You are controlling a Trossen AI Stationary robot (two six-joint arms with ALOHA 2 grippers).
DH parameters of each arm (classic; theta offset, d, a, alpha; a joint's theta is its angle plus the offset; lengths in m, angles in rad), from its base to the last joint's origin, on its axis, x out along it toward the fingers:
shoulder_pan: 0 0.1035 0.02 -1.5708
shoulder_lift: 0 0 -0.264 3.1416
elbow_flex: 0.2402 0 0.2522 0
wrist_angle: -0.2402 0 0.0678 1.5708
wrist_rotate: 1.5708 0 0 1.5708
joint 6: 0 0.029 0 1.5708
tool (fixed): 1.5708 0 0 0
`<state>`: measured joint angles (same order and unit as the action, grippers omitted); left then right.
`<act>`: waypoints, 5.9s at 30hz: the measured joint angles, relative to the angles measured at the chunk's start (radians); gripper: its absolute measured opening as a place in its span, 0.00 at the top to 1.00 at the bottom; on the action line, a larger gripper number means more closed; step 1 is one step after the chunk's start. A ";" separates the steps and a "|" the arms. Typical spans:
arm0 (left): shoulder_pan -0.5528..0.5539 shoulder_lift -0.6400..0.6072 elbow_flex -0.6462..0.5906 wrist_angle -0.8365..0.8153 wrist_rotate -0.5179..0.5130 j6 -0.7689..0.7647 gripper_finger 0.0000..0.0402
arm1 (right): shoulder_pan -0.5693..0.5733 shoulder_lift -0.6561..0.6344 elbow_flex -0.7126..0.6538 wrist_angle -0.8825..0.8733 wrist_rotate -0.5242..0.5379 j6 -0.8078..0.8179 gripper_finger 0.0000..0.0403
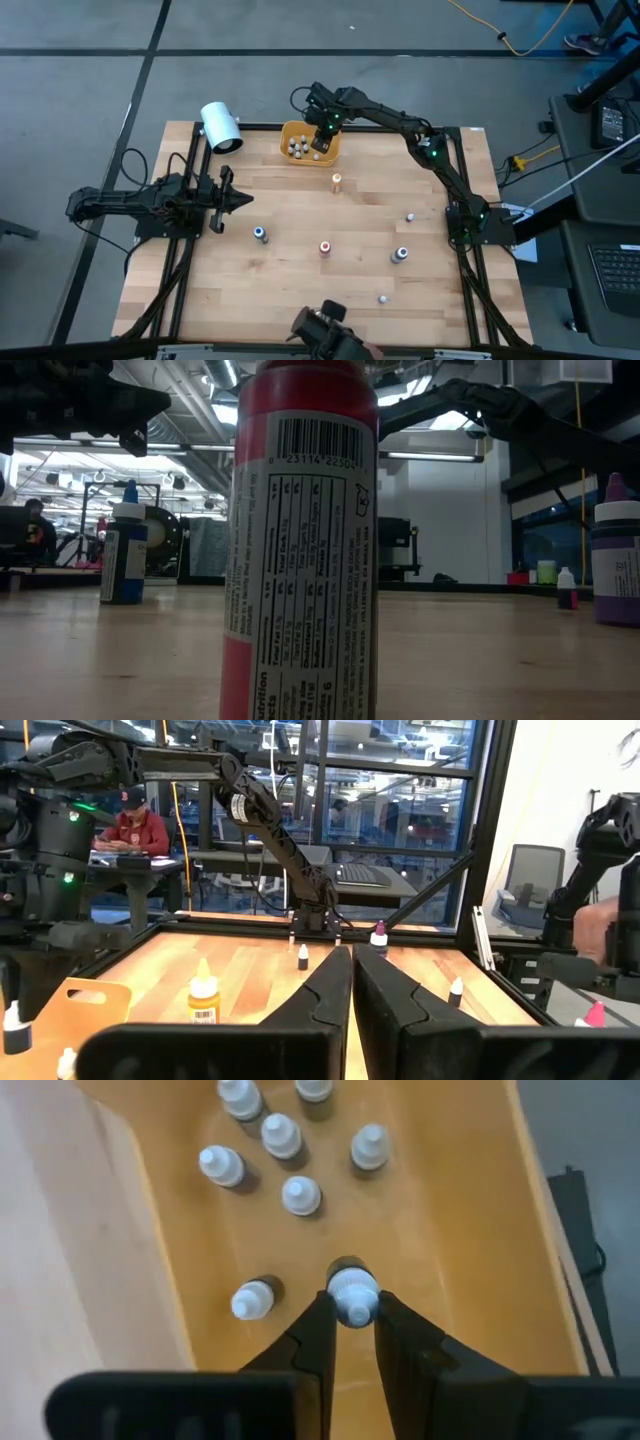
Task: Pick & Place food coloring
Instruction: Put the small blue food coloring bottle into the yellow bin
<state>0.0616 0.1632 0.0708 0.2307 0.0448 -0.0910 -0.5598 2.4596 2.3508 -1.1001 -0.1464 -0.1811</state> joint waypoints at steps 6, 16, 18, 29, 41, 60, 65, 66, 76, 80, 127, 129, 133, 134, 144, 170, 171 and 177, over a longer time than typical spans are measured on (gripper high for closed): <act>0.000 0.000 0.000 0.000 0.000 0.000 0.97 | -0.006 0.000 0.000 -0.003 0.013 0.046 0.84; 0.000 0.000 0.000 0.000 0.000 0.000 0.98 | -0.008 0.006 0.000 0.002 0.014 0.046 0.84; 0.000 0.000 0.000 0.000 0.000 0.000 0.98 | -0.013 0.009 0.000 0.002 0.014 0.047 0.84; 0.000 0.000 0.000 0.000 0.000 0.000 0.98 | -0.018 0.053 -0.002 -0.012 0.013 0.046 0.84; 0.000 0.000 0.000 0.000 0.000 0.000 0.97 | -0.018 0.052 -0.001 -0.004 0.013 0.044 0.84; 0.000 0.000 0.000 0.000 0.000 0.000 0.98 | -0.019 0.052 -0.001 0.001 0.013 0.037 0.75; 0.000 0.000 0.000 0.000 0.000 0.000 0.97 | -0.019 0.052 -0.001 0.001 0.013 0.038 0.75; 0.000 0.000 0.000 0.000 0.000 0.000 0.97 | -0.019 0.052 -0.001 0.001 0.013 0.038 0.75; 0.000 0.000 0.000 0.000 0.000 0.000 0.98 | -0.018 0.052 -0.001 -0.021 0.013 0.012 0.75; 0.000 0.000 0.000 0.000 0.000 0.000 0.97 | -0.019 0.045 -0.001 -0.090 0.013 -0.015 0.75; 0.026 0.139 0.113 0.143 -0.686 -0.422 0.98 | -0.061 -1.244 -1.330 0.702 -0.058 -0.007 0.75; 0.050 0.243 0.217 0.058 -0.680 -0.398 0.98 | -0.079 -1.269 -1.341 0.725 -0.058 -0.008 0.75; 0.151 0.499 0.490 -0.264 -0.626 -0.377 0.98 | -0.111 -1.282 -1.337 0.730 -0.071 -0.045 0.75; 0.186 0.566 0.557 -0.345 -0.603 -0.391 0.98 | -0.119 -1.282 -1.335 0.734 -0.086 -0.061 0.75; 0.528 1.208 1.140 -0.691 -0.038 -0.372 0.98 | -0.163 -1.283 -1.333 0.843 -0.253 -0.089 0.75; 0.638 1.888 1.703 -1.097 0.156 0.311 0.51 | -0.164 -1.282 -1.388 0.855 -0.274 0.049 0.75; 0.635 1.894 1.703 -1.103 0.153 0.332 0.52 | -0.164 -1.282 -1.392 0.856 -0.274 0.049 0.75; 0.614 1.930 1.703 -1.102 0.098 0.433 0.55 | -0.164 -1.281 -1.393 0.869 -0.274 0.047 0.75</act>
<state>0.6753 2.0928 1.7733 -0.8708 0.1431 0.3416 -0.7235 1.1782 0.9581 -0.2314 -0.4200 -0.1345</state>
